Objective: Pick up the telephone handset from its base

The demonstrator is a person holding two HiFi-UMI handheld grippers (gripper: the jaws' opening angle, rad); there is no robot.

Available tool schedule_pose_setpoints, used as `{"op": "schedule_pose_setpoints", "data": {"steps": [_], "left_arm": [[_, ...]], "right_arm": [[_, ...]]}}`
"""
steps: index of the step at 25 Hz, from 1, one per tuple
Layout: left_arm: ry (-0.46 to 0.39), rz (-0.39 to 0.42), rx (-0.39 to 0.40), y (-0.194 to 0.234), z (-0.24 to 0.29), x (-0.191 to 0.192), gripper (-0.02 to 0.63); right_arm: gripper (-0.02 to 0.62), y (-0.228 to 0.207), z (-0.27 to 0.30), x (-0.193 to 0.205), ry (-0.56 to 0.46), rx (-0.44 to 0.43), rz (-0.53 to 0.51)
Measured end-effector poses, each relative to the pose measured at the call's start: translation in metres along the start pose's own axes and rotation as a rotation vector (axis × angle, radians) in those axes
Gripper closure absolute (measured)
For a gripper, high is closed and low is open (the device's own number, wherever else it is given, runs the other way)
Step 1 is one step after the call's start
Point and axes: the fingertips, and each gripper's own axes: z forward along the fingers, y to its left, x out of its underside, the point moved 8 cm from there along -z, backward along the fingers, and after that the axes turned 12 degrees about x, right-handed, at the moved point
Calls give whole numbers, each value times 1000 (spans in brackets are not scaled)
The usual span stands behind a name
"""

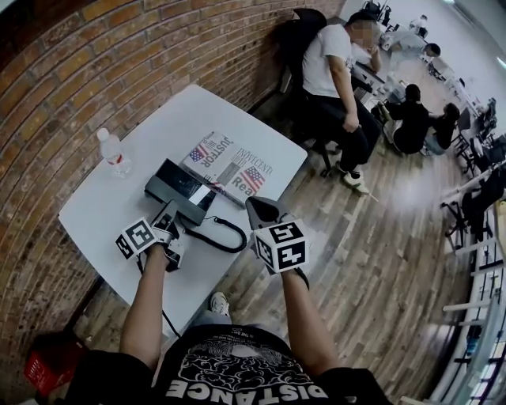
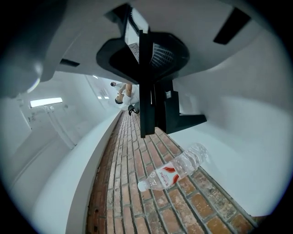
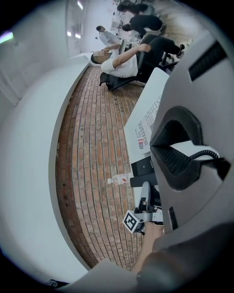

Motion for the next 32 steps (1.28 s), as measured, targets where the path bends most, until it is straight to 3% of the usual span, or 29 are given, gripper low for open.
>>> {"op": "schedule_pose_setpoints", "data": {"steps": [14,32], "left_arm": [[-15,129,116,-80,8,20,535],[87,411,164,-203,23,119,535]], "right_arm": [[596,-42,-61,6,-72,56,40],[596,-106,-173,34,-185,105,89]]}}
